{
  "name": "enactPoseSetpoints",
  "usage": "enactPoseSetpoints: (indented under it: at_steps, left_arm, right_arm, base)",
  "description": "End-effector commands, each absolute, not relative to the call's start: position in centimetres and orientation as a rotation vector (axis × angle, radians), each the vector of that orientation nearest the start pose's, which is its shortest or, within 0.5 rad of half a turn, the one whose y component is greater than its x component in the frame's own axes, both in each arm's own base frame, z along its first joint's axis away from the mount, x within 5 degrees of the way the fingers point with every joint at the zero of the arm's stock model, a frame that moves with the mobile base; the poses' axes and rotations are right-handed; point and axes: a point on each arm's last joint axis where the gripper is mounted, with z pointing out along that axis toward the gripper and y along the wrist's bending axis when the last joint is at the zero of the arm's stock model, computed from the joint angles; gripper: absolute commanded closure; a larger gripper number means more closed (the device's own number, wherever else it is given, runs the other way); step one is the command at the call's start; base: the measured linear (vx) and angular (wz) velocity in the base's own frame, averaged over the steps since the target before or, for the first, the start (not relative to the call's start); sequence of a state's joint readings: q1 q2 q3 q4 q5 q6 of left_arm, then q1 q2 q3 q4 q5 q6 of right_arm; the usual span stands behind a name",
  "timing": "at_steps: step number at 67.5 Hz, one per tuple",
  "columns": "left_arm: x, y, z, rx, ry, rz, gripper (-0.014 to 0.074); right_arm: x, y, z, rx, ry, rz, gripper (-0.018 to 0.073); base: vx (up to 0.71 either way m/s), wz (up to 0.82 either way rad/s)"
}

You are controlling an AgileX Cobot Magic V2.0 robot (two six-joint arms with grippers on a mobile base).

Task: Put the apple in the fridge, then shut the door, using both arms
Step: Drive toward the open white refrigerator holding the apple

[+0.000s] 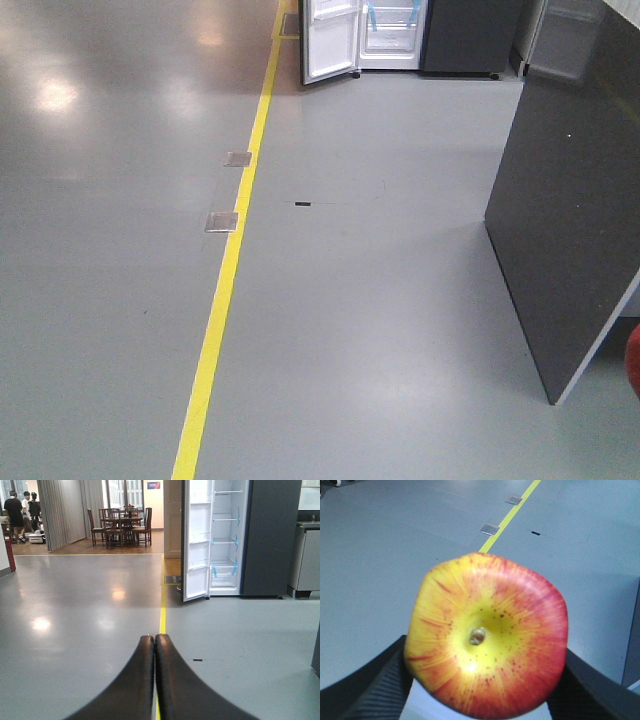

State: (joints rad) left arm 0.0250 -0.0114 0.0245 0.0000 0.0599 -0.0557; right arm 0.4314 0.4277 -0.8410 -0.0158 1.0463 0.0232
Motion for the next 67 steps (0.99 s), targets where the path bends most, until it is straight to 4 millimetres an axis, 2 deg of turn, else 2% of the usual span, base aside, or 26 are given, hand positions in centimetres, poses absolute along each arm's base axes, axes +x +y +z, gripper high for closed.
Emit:
enactPoseSetpoints:
  at_steps: [1, 67]
  left_arm:
    - [5.63, 0.14, 19.82, -0.072, 1.494, -0.038, 0.0603]
    - [5.63, 0.14, 19.82, -0.072, 1.494, -0.038, 0.0603]
  right_arm:
    - [4.57, 1.95, 38.07, -0.421, 1.988, 0.260, 0.0199]
    - [4.57, 1.95, 38.07, -0.421, 1.988, 0.260, 0.0199]
  base:
    - [0.10, 0.05]
    - [0.16, -0.02]
